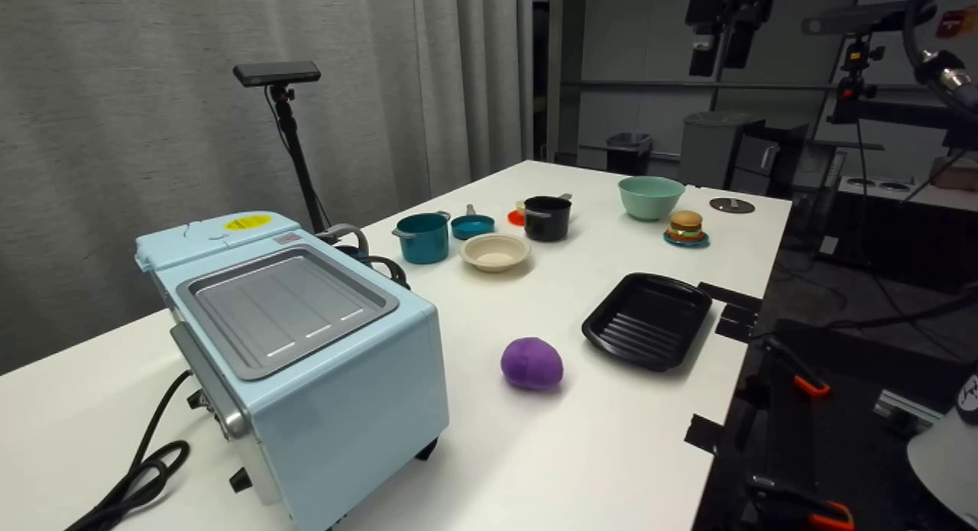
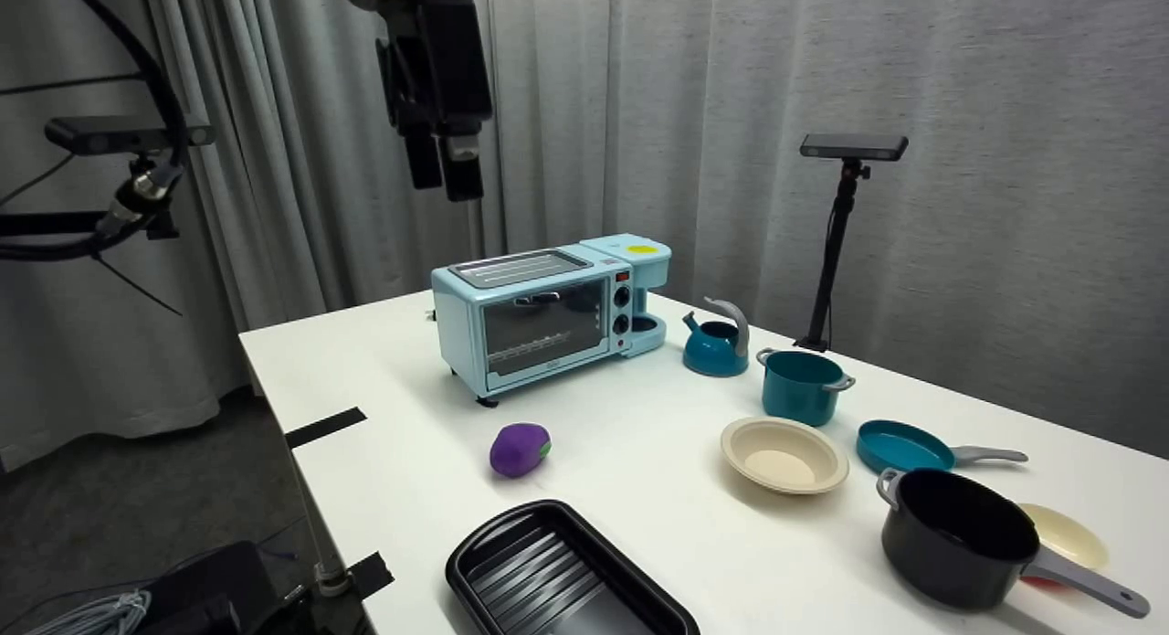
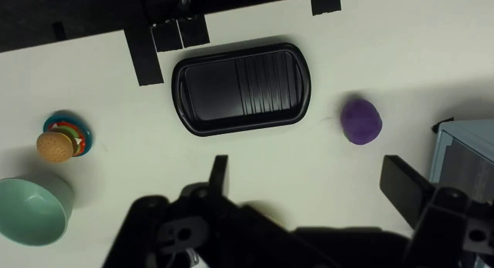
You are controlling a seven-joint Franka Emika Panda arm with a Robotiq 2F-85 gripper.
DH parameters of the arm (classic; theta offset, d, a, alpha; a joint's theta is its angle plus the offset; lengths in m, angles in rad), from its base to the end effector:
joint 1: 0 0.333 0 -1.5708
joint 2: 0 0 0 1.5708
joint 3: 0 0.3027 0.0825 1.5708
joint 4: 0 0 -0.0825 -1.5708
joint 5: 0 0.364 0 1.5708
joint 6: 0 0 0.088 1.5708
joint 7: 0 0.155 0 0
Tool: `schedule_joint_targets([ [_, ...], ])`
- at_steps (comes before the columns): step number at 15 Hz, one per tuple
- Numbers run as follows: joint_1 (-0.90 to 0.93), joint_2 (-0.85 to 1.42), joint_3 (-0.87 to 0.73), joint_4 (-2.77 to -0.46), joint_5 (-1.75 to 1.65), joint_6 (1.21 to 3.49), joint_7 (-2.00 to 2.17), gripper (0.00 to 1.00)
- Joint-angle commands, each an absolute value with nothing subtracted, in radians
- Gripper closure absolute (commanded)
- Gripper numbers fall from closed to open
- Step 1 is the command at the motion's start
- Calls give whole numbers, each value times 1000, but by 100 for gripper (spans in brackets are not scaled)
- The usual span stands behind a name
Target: Put the purple plushie in the white bowl
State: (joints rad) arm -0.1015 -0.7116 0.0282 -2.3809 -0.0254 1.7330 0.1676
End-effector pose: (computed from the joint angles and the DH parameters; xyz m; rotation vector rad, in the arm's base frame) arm 0.3318 -0.0268 0.5133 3.0762 -0.3769 0.1013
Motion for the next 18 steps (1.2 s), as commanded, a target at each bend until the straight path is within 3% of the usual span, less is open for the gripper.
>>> schedule_joint_targets([
  [1,-58,-609,72,-2359,0,1820,202,0],
  [11,34,-245,140,-2336,50,2167,230,0],
  [18,57,-20,136,-2275,40,2249,238,0],
])
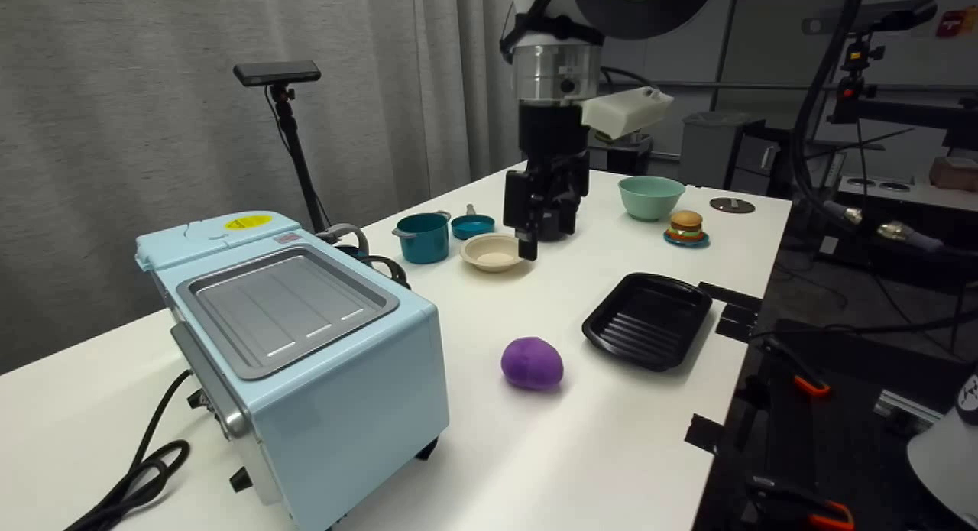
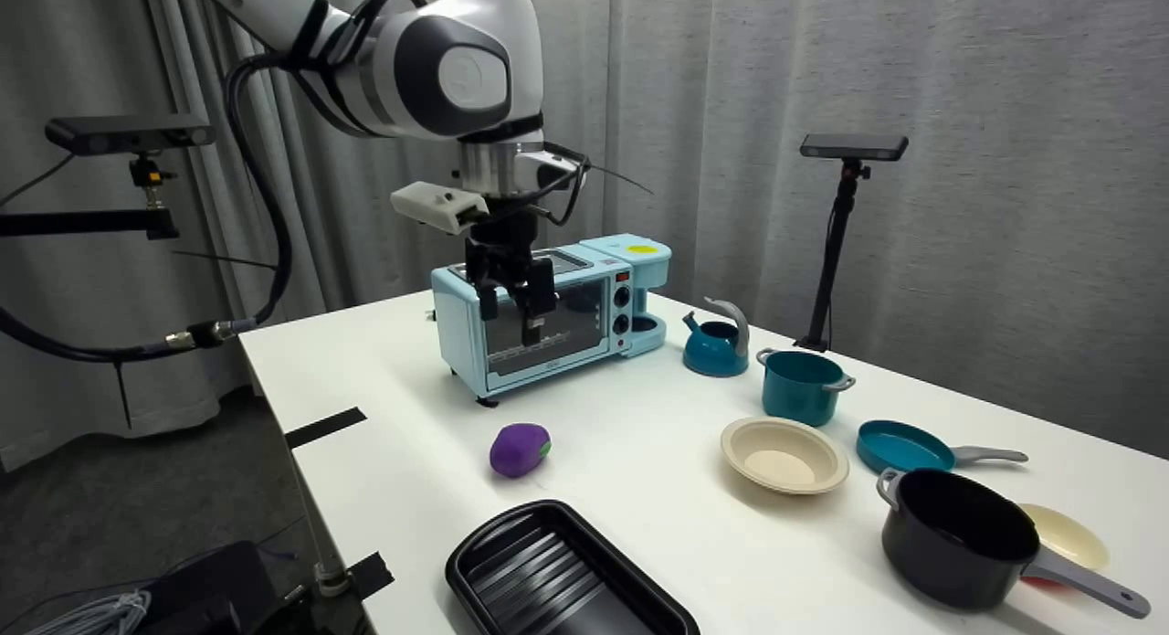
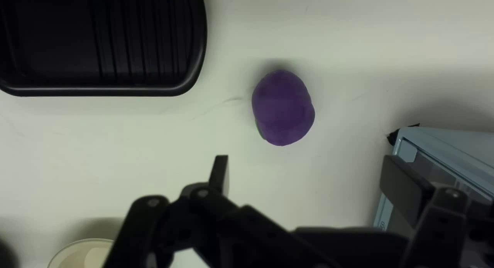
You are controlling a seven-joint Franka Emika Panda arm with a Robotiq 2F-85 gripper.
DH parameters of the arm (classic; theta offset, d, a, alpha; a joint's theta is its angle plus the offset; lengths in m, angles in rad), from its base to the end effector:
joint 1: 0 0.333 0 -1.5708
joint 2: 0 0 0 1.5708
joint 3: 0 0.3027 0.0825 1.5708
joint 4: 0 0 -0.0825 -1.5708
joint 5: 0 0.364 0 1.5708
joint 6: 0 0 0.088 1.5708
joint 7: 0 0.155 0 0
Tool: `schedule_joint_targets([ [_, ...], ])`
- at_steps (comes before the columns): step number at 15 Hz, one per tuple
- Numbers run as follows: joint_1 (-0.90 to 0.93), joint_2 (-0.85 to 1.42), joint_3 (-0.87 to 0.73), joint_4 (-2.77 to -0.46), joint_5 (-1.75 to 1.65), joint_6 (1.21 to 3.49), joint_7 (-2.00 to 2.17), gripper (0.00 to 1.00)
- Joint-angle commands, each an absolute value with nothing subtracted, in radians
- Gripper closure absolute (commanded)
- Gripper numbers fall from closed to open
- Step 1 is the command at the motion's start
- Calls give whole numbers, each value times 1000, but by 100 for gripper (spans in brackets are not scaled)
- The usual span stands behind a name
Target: Put the purple plushie in the white bowl
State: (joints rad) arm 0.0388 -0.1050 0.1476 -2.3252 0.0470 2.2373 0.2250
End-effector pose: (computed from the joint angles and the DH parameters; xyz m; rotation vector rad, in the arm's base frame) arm 0.4720 0.0919 0.3343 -3.1151 0.1060 -0.0178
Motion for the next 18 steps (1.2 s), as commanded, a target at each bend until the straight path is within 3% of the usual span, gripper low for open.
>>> schedule_joint_targets([
  [1,59,4,133,-2266,39,2243,238,0],
  [18,201,323,74,-2232,-159,2426,475,0],
])
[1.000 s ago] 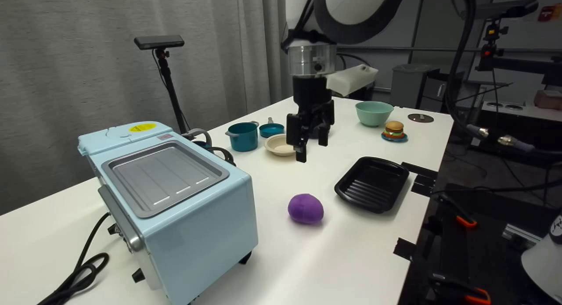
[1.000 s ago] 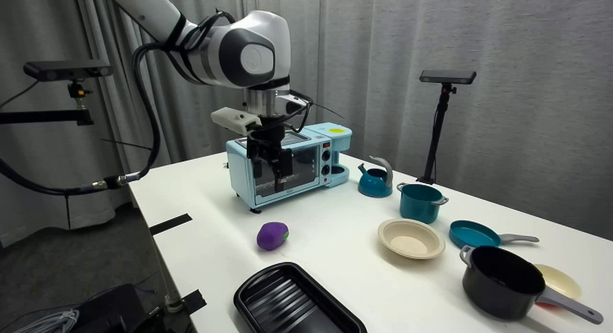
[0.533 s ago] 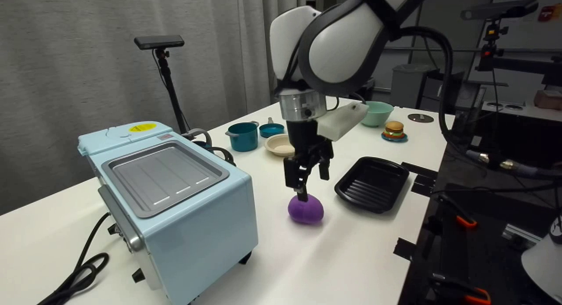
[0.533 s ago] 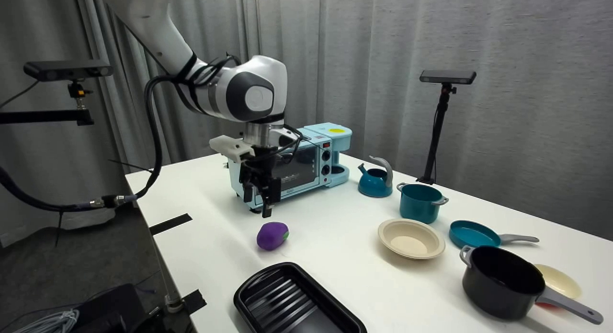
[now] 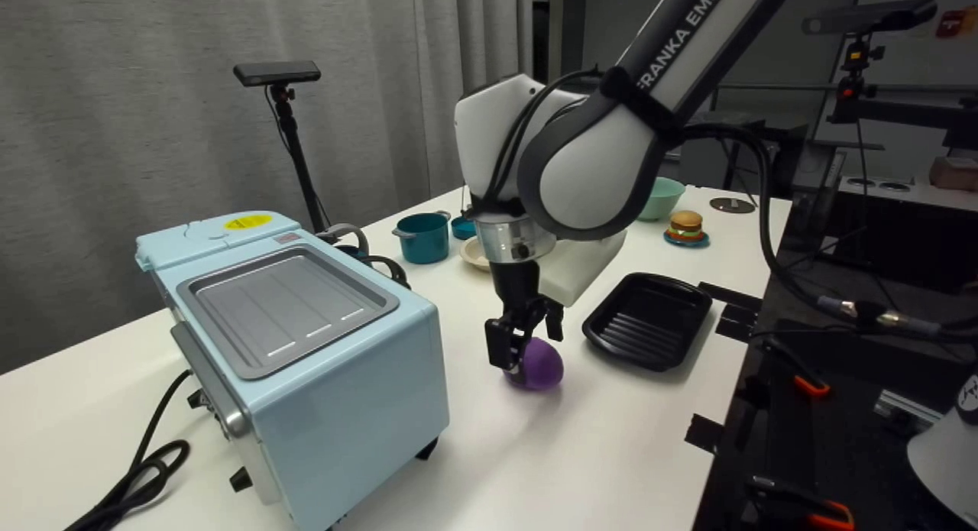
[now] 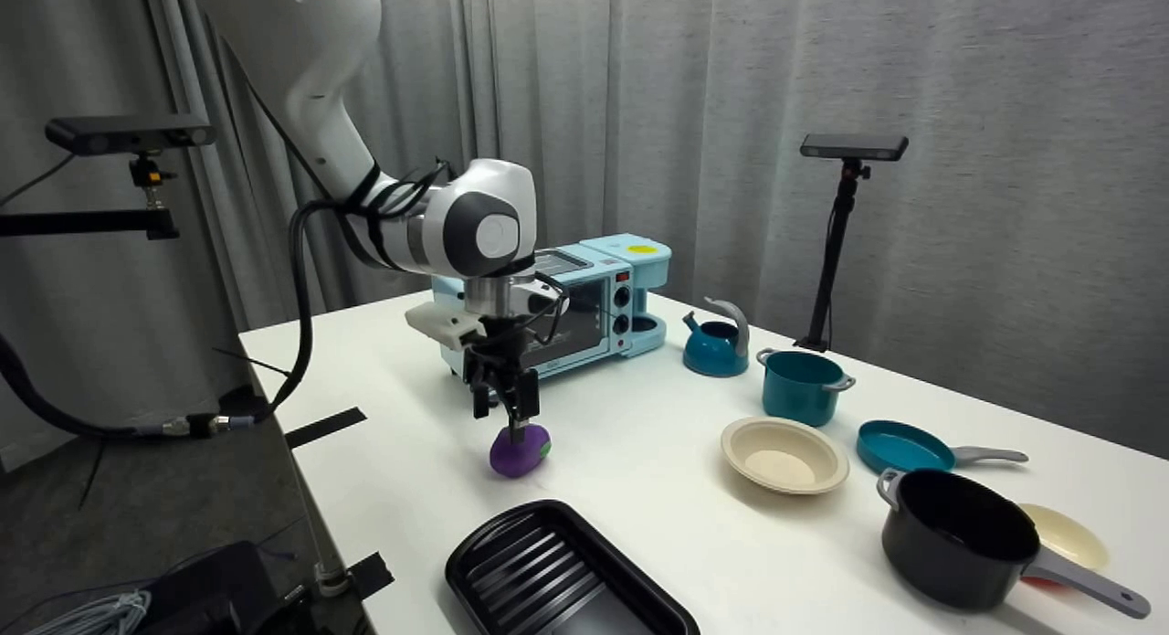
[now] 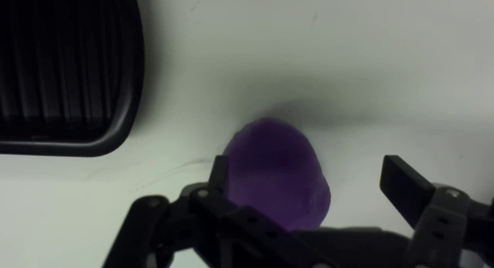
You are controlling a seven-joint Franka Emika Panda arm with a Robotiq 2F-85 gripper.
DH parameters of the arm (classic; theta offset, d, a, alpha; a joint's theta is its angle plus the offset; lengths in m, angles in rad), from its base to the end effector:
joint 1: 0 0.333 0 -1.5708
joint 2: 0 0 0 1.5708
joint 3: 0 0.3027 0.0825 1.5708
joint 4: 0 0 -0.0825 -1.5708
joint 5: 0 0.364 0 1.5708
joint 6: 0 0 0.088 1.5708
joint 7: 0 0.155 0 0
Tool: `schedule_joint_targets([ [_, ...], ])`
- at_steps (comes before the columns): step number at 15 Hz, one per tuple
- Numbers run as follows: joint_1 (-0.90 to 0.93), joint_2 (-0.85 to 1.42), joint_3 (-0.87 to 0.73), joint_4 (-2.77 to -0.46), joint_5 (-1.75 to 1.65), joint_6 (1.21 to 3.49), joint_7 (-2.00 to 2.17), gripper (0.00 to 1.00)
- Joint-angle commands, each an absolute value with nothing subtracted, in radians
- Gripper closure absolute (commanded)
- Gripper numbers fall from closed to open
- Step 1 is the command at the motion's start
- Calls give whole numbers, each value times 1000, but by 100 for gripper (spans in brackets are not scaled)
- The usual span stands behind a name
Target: Put the purple plushie in the white bowl
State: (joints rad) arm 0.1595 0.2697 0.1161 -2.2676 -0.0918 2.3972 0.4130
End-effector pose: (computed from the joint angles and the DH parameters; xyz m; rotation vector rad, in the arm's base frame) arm 0.4822 0.1351 0.1853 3.0633 -0.1036 -0.1845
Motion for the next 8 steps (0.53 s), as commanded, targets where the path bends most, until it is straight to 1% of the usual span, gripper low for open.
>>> schedule_joint_targets([
  [1,209,336,64,-2225,-177,2431,492,0],
  [2,215,349,55,-2215,-190,2435,504,5],
  [3,220,361,46,-2204,-201,2433,513,22],
  [4,226,371,38,-2194,-210,2432,524,29],
  [5,230,379,32,-2185,-212,2430,529,32],
  [8,240,381,14,-2166,-224,2425,538,58],
])
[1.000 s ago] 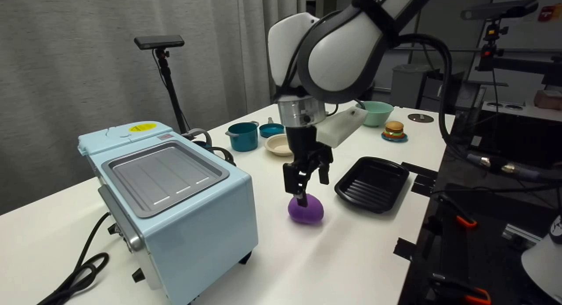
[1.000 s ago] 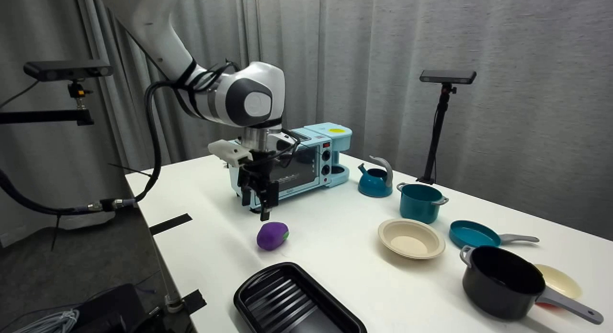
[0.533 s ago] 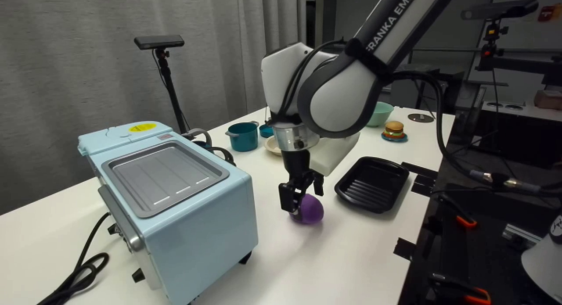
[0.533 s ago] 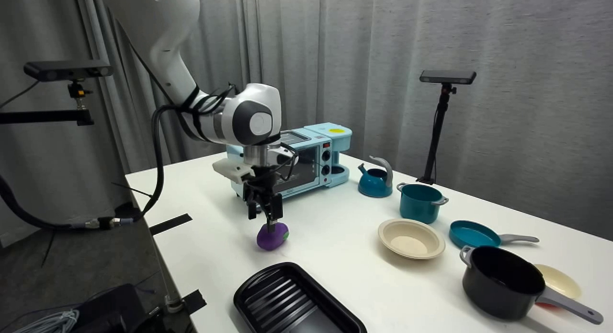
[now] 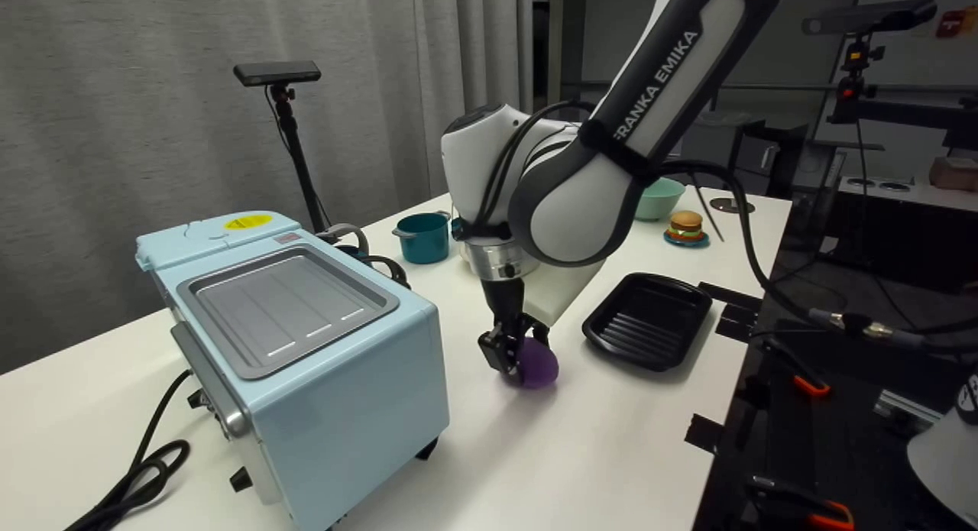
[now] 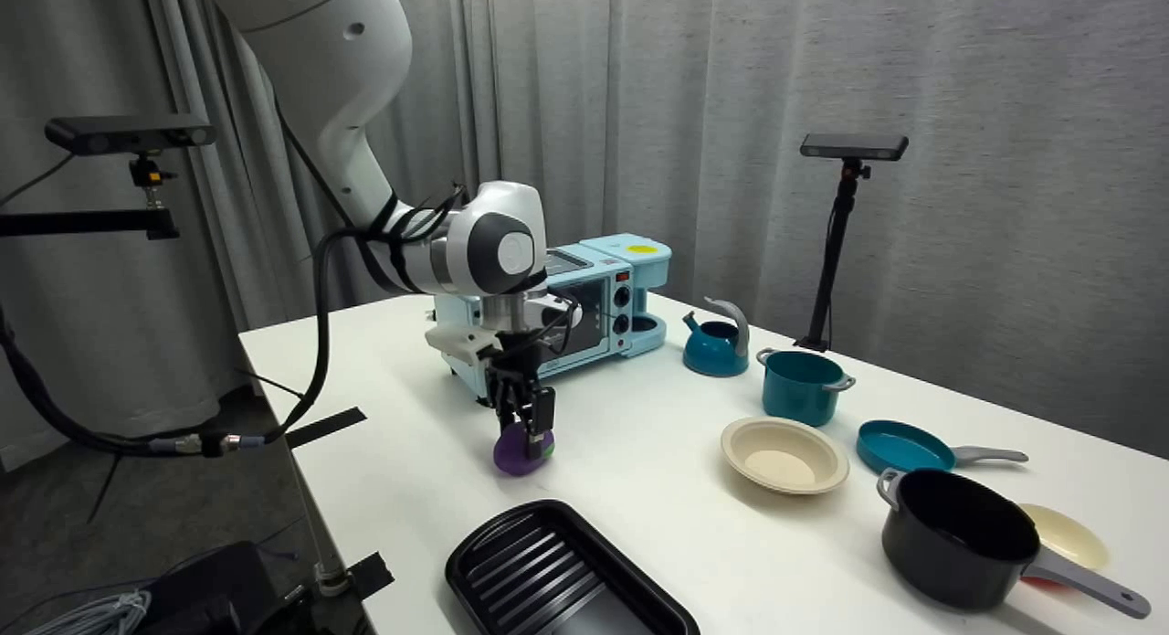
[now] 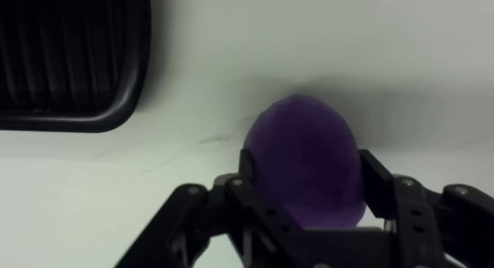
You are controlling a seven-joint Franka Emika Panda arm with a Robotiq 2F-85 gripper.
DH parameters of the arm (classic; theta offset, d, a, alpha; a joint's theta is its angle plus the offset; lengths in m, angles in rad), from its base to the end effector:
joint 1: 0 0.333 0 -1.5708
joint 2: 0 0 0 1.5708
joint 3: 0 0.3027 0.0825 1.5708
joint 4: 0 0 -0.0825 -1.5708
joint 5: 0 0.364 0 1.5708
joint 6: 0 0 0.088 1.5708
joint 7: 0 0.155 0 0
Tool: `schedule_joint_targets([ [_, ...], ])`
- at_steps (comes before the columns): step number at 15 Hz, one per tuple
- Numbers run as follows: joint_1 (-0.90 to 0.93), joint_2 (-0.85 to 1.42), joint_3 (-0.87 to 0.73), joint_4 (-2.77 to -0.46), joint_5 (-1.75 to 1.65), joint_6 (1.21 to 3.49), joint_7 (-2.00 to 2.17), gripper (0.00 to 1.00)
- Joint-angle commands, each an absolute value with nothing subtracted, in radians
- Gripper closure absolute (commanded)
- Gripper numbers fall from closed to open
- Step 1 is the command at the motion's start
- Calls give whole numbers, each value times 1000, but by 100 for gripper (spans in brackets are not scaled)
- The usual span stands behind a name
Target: Put the purple plushie in the white bowl
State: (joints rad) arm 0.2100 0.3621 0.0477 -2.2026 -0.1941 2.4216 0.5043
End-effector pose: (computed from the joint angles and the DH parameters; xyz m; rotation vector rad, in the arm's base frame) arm 0.5020 0.1265 0.1613 2.9897 -0.1396 -0.1404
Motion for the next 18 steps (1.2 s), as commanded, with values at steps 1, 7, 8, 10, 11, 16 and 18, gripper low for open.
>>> schedule_joint_targets([
  [1,241,374,11,-2161,-220,2420,539,63],
  [7,222,314,1,-2074,-195,2401,527,93],
  [8,217,312,-2,-2042,-189,2396,526,95],
  [10,205,318,-11,-1978,-179,2392,526,96],
  [11,200,328,-18,-1943,-178,2389,528,95],
  [16,170,419,-73,-1766,-182,2371,553,95],
  [18,155,462,-103,-1704,-184,2361,565,95],
])
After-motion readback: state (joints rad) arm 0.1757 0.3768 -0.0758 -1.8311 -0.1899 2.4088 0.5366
